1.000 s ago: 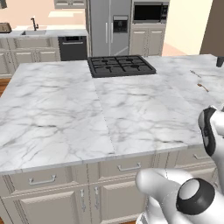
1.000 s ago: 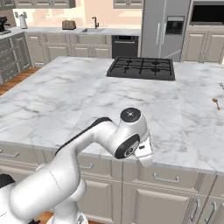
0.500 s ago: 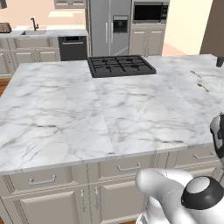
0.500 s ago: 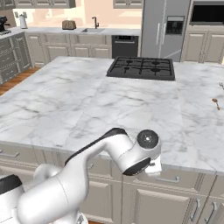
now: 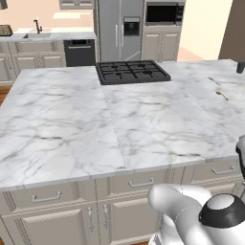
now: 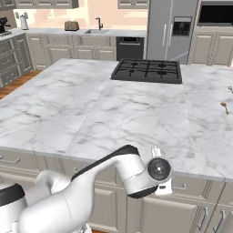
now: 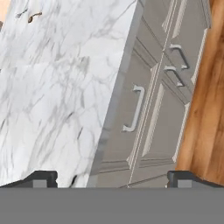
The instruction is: Take the tongs from the drawer on the right and place them on the dining counter next to the tray containing the kebab skewer.
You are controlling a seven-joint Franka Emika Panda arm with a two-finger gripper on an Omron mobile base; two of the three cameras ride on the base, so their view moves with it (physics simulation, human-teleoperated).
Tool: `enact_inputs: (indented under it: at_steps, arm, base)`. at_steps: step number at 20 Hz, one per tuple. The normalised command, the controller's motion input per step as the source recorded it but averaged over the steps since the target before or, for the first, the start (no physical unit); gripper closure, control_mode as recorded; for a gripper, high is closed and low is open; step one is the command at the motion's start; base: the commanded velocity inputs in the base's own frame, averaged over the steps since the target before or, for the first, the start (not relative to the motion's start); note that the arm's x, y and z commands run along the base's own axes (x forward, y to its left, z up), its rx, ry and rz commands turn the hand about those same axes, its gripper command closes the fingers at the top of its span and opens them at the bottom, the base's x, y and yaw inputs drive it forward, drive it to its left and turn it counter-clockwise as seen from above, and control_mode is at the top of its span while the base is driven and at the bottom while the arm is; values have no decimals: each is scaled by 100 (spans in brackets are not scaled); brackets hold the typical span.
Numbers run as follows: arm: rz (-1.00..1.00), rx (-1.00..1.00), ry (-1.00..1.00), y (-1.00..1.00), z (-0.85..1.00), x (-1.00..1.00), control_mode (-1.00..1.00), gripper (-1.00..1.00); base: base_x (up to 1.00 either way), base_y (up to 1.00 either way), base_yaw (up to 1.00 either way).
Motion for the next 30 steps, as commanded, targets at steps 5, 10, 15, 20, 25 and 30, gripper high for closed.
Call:
enact_inputs:
  at_steps: [5,10,15,20,25,30]
  arm:
    - [0,1,-15,0,-26,-13,-100,-100]
    - [0,9,-13,-3,-23,-7,-100,-100]
    - [0,7,-13,-2,-32,-5,-100,-100]
    - [0,4,-7,0,-33,-1,-100,-100]
    - [0,2,-5,-6,-34,0,-100,-100]
    - [0,3,0,-20,-28,0,-100,-100]
  base:
    - [0,0,0]
    - [0,0,0]
    - [0,0,0]
    - [0,0,0]
    - [0,0,0]
    - [0,0,0]
